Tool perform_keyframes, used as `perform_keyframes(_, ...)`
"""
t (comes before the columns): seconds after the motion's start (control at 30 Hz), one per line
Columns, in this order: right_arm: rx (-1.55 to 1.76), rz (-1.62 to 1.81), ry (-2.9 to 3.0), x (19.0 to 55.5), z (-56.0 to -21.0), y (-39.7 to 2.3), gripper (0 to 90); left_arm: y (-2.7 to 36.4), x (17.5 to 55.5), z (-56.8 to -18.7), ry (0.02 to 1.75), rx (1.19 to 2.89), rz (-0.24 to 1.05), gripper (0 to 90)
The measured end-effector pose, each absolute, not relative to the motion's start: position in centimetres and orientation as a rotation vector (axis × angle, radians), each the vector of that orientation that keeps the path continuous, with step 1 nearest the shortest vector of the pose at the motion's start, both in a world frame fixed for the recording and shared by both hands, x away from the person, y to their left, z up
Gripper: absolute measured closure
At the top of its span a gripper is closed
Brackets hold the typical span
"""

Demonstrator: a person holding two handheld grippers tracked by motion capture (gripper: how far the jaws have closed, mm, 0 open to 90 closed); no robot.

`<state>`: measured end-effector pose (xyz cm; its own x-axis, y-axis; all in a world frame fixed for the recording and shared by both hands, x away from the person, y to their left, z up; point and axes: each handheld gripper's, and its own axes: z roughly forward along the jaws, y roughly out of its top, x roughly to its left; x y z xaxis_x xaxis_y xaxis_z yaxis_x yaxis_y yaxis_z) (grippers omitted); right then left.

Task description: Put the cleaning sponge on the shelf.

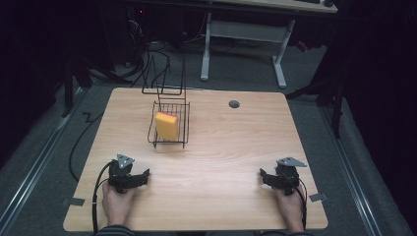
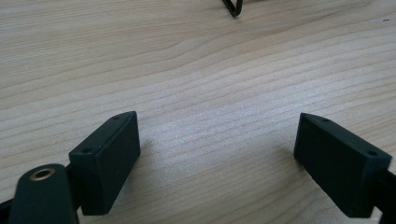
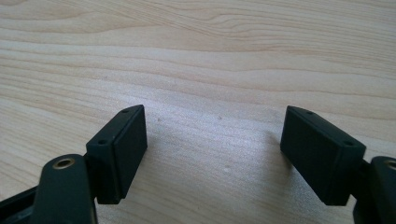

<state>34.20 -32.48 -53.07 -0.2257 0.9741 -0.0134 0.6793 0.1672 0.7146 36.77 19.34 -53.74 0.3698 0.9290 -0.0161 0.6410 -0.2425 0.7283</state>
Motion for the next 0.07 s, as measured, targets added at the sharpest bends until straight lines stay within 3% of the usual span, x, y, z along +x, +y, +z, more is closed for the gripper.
perform_keyframes(0.07,1.558,0.817,1.974,34.21,-53.07,-32.48,23.1,19.35,36.76,-53.74,1.352,1.982,0.566,15.1)
